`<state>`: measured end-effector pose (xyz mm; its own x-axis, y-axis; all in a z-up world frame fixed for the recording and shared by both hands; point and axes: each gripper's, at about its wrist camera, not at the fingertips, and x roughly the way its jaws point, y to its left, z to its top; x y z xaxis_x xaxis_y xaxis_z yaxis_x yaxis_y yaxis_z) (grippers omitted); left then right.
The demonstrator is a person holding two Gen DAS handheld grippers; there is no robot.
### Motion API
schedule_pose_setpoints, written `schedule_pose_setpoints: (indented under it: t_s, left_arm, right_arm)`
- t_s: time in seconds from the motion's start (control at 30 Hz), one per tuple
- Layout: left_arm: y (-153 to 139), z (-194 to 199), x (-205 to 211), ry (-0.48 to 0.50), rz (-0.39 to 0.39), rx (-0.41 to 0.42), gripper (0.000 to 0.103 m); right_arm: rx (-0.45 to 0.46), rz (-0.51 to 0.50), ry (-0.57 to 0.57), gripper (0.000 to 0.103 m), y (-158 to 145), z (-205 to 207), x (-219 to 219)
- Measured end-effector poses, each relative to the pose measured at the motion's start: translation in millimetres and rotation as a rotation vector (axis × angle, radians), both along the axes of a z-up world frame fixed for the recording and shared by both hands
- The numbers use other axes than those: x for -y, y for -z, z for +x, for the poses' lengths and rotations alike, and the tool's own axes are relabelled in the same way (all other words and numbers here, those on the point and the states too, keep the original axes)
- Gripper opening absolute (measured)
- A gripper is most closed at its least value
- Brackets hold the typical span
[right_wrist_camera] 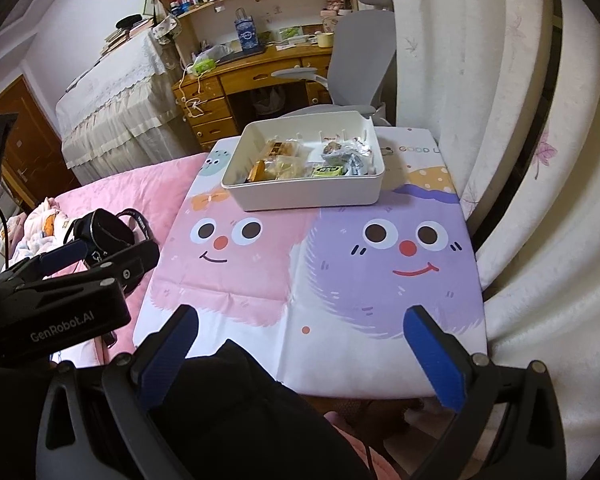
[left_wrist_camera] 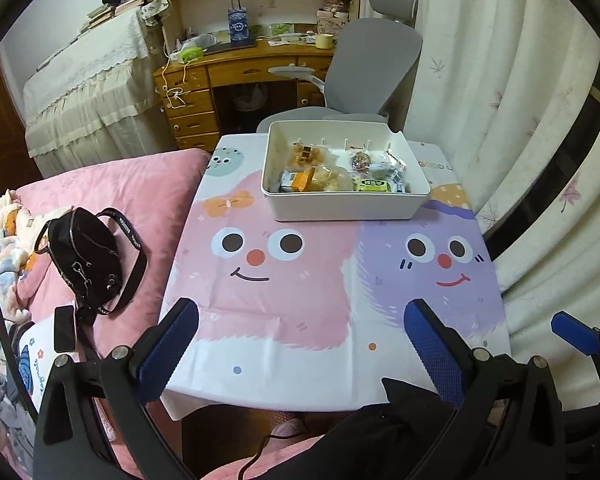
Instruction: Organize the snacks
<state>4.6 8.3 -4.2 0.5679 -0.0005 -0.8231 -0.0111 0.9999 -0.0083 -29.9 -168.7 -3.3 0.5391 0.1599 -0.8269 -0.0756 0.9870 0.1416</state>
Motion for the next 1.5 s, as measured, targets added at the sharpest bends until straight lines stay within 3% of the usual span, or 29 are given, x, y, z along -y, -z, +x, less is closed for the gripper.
schedule_pose_setpoints:
  t_s: [1.5]
  left_arm:
    - [4.7,7.9,16.1,0.058,0.036,0.007,0.102]
  right_arm:
    - [-0.101,0.017,0.046,0.103,20.8,13.5,13.3]
